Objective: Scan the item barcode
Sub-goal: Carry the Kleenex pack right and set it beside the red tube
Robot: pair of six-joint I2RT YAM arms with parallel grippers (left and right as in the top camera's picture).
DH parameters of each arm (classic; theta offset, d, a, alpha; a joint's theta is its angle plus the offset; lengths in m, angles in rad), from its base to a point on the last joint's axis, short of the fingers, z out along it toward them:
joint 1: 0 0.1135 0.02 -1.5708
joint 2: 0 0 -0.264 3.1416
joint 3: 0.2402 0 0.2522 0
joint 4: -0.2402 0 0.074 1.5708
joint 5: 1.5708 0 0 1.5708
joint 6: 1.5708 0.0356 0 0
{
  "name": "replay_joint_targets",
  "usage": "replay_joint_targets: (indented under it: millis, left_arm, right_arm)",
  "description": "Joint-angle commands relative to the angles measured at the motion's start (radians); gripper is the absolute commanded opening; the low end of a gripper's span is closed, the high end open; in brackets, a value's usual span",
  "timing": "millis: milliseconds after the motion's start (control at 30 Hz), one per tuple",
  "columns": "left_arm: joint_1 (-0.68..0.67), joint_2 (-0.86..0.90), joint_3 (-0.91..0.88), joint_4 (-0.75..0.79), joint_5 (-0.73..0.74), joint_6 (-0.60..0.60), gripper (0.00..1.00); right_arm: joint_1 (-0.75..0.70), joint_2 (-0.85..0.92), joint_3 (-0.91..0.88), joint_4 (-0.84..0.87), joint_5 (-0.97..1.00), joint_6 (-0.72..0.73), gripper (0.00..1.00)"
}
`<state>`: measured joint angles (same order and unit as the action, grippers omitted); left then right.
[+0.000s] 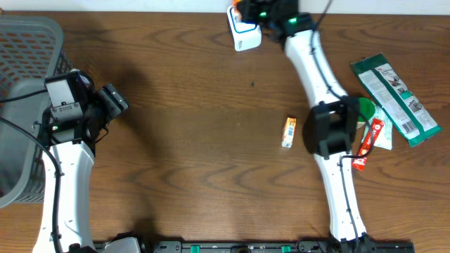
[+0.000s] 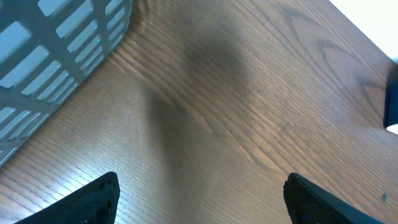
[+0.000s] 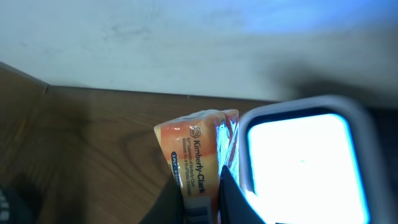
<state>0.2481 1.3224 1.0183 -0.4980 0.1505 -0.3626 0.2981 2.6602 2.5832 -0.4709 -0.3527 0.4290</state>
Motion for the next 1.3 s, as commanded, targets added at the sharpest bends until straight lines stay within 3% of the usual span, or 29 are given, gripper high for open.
replay_joint_targets:
  millis: [0,167,333,433,633,767,1000,1167,1267]
  left_arm:
    - [0.004,0.005,-0.003,-0.002,-0.006,0.006,0.85]
    - [0.004,0.005,-0.003,-0.002,-0.006,0.006,0.85]
    - [0.004,0.005,-0.003,-0.002,-0.006,0.006,0.85]
    - [0.004,0.005,-0.003,-0.002,-0.006,0.006,0.85]
    - [0.004,0.005,-0.003,-0.002,-0.006,0.006,0.85]
    - [0.004,0.005,-0.003,-0.002,-0.006,0.006,0.85]
    - [0.004,0.005,-0.003,-0.002,-0.006,0.006,0.85]
    - [0.004,0.005,-0.003,-0.002,-0.006,0.006,0.85]
    - [0.004,0.005,-0.003,-0.002,-0.006,0.006,0.85]
  right_arm:
    - [0.011,0.042,0.004,0.031,0.157,0.072,0.01]
    - [0.005,0.041,0.004,0.065,0.120,0.071,0.01]
    - [-0.056,-0.024,0.006,0.074,-0.198,0.049,0.01]
    - [-0.116,-0.116,0.006,-0.095,-0.276,0.033,0.01]
    - [-0.245,-0.351,0.006,-0.586,-0.272,-0.210,0.01]
    - [-0.361,-0.513,0.006,-0.860,-0.137,-0.251,0.01]
    - [-0.579,-0.630,0.006,-1.221,0.326,-0.224,0.01]
    - [-0.703,-0.629,-0.160,-1.223,0.618,-0.076,0.01]
    - [-0.774,-0.629,-0.469,-1.128,0.676,-0.021,0.01]
